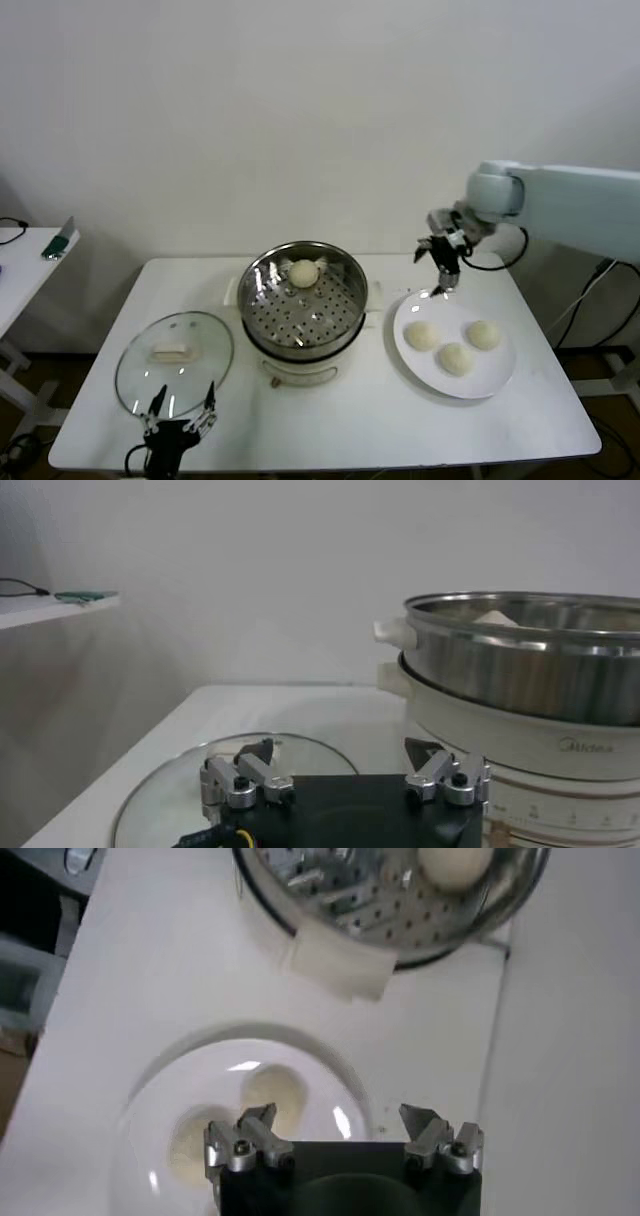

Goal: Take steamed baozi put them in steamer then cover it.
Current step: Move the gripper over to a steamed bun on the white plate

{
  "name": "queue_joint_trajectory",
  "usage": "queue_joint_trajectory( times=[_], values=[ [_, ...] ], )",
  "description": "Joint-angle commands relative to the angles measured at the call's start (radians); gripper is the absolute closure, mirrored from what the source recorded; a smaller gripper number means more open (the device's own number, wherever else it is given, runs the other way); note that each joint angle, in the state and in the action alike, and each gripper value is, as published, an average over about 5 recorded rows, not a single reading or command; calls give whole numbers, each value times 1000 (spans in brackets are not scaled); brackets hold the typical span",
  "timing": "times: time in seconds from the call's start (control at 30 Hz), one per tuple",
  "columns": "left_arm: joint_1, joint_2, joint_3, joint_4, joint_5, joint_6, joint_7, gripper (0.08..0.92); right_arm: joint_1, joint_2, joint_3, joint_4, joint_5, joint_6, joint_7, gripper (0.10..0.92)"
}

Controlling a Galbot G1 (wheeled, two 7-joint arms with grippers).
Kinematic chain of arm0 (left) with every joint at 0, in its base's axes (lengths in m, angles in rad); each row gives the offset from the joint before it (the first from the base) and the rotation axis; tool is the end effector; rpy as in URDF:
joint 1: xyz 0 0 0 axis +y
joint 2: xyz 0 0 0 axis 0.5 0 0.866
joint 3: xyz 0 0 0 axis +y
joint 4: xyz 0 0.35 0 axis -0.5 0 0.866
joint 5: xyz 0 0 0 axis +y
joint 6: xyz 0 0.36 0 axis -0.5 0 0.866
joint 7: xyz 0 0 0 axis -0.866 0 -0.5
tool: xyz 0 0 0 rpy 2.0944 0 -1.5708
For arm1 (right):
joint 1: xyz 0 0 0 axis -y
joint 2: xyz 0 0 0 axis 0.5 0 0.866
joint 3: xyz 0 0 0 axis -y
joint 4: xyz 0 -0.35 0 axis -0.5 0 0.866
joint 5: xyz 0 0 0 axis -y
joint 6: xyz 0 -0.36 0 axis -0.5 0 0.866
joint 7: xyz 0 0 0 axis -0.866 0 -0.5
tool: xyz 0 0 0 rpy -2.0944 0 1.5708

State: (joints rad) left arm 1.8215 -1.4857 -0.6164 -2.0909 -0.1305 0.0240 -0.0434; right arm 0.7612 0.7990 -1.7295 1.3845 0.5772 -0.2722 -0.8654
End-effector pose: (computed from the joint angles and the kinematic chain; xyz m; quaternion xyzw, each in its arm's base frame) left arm 0.1049 0.0434 -0.3376 0.0409 -0.9899 0.0001 0.1355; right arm 0.5288 -0.0938 -0.1015 0.5117 -0.5482 0.5307 0.3950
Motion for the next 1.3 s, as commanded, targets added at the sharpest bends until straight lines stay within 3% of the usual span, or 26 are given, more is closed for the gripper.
queue_joint_trajectory(
  times=[0.03, 0.73, 1.3],
  values=[
    [4, -2, 0, 0, 3, -1, 0, 177, -202, -112, 100, 34, -33, -156, 50, 203],
    [14, -11, 1, 6, 14, -11, -2, 177, -471, 22, 329, -164, -152, -161, 87, 214],
    [12, -12, 7, 8, 23, -15, -2, 177, -476, 38, 366, -183, -160, -163, 87, 417]
  ],
)
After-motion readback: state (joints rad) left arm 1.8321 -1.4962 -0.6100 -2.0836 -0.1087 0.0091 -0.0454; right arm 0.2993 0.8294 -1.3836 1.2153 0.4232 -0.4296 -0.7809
